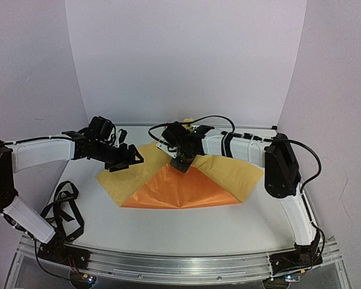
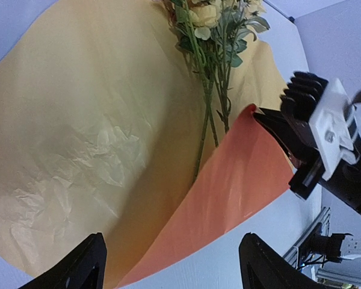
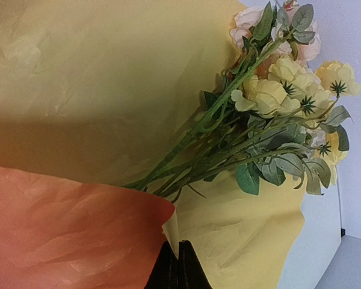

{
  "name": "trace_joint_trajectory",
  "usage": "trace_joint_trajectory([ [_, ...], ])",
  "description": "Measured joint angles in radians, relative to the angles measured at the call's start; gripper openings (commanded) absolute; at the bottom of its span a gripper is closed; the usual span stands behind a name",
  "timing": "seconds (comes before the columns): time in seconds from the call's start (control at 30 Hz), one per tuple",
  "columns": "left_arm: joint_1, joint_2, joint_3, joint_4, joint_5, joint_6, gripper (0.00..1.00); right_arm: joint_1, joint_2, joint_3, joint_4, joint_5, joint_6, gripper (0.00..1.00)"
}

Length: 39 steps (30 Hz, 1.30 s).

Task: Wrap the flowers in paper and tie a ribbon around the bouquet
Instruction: Fold the bottom corner of the flattened wrapping paper at the center of the board.

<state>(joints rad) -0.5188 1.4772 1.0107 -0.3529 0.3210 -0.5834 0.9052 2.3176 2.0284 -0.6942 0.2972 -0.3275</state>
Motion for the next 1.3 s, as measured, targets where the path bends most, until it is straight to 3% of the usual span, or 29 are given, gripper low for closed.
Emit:
trace_joint_trajectory([
  [0.63,-0.156,0.244,0.000,0.102,0.131,0.006,0.40,-0.053,0.147,0.124,-0.022,0.009,0.032,0.00],
  [0.8,-0.157,0.298,0.000,0.121,0.130,0.000,0.37,-0.056,0.151,0.127,-0.023,0.014,0.050,0.18],
  [0.9,-0.157,0.318,0.000,0.120,0.126,-0.006,0.36,-0.056,0.151,0.127,-0.023,0.013,0.066,0.42],
  [1.03,-0.157,0.333,0.000,0.125,0.120,-0.019,0.36,-0.056,0.140,0.117,-0.028,0.000,0.101,0.60],
  [1.17,-0.157,0.342,0.000,0.128,0.113,-0.020,0.36,-0.057,0.062,0.044,-0.044,-0.017,0.147,0.68],
  [1.3,-0.157,0.345,0.000,0.127,0.106,-0.019,0.35,-0.057,-0.113,-0.090,-0.075,-0.040,0.238,0.68],
])
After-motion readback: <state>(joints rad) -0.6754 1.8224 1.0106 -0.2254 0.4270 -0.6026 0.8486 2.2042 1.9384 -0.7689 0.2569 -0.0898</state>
